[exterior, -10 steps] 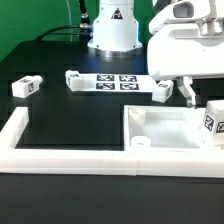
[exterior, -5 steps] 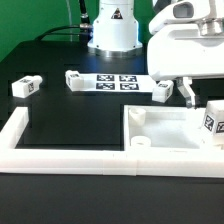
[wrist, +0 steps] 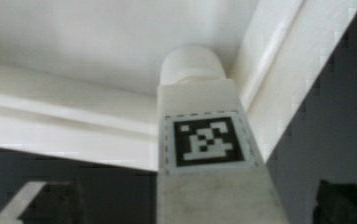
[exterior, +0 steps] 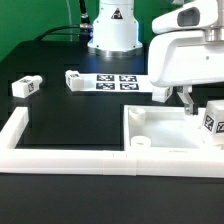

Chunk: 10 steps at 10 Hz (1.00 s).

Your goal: Assemble square table

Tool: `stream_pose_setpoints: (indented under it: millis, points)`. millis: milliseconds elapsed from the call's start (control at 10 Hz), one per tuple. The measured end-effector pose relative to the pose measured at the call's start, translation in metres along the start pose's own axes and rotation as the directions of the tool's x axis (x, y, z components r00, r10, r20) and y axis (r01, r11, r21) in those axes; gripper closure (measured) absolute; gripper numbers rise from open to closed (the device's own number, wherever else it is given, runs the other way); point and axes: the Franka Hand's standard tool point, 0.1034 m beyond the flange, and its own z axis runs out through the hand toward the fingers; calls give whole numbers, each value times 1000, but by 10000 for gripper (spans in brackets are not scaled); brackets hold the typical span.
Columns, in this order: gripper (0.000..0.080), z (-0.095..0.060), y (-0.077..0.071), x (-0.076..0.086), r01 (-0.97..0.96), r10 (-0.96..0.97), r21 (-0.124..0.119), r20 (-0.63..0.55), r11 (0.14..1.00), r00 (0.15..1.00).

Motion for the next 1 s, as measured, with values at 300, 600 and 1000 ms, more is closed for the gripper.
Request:
stream_pose_setpoints:
  millis: [300, 600, 1000]
  points:
    - [151, -4, -8, 2, -36, 28, 32, 224, 999, 974]
    - [275, -1, -8, 7, -53, 46, 28, 212, 998, 976]
    - [501, -1, -7, 7, -290, 288, -23, 211, 957, 934]
